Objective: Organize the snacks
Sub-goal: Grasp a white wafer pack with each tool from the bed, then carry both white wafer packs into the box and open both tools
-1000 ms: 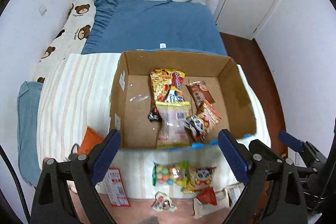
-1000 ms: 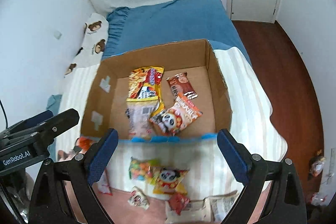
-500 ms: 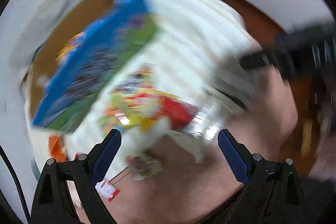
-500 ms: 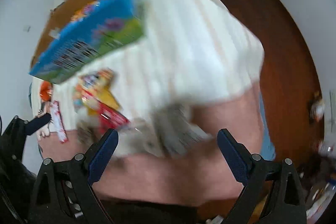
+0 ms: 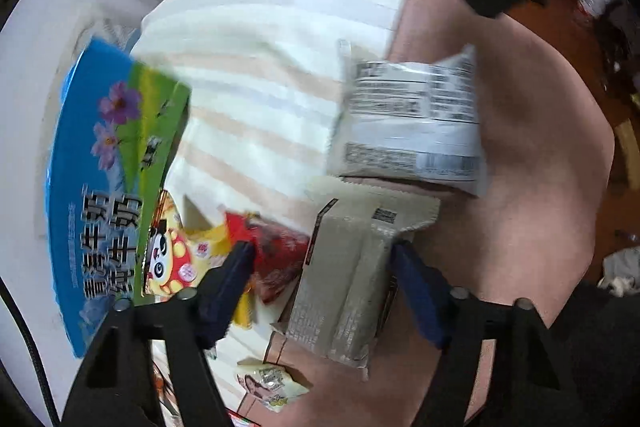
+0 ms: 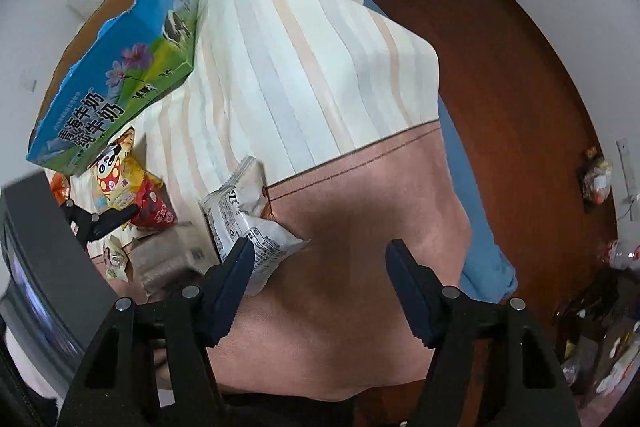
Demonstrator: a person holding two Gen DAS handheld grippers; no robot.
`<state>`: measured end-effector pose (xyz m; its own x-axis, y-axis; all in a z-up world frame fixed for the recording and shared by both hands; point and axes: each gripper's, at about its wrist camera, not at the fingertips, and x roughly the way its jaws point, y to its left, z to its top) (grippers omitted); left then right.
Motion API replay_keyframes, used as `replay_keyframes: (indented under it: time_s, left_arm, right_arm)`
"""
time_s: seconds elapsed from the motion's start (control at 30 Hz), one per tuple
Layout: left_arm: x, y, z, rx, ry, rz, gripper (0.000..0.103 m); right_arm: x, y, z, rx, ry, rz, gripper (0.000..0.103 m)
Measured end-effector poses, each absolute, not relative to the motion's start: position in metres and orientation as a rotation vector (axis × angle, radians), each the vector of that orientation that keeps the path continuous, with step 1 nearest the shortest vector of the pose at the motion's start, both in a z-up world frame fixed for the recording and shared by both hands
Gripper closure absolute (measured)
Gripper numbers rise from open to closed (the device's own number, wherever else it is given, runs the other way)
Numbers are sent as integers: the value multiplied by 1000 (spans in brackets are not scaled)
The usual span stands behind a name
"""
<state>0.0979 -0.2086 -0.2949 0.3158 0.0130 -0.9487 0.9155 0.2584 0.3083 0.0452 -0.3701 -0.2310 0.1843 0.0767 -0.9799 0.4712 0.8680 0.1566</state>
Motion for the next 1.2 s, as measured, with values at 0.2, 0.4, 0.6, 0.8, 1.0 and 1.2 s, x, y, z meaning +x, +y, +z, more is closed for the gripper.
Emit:
replay_keyframes:
  time_s: [0.2,0.4,0.6,0.8,1.0,1.2]
  left_arm:
    - [126,-161,-303,955,1218,-662,45]
    - [174,-82,-320,480,1517,-456,45]
    - [170,-63,-312,416,1574,-449,45]
    - [156,-94,-311,477,1567,-483,37]
    - [173,-103,-310,234,1654,-488,42]
    - [174,-103,-325,135,1729,-425,42]
  right_arm:
    - [65,-343,-234,390,1379,-222,32]
    - [87,-304,-260,210,1442,-151,32]
    - [104,-283,-299,121,1527,-119,34]
    - [96,-286,-314,376,1584,-36,42]
    - [90,-287,-317,431,1599,-22,42]
    - [92,-273,-318,389,1620,-55,41]
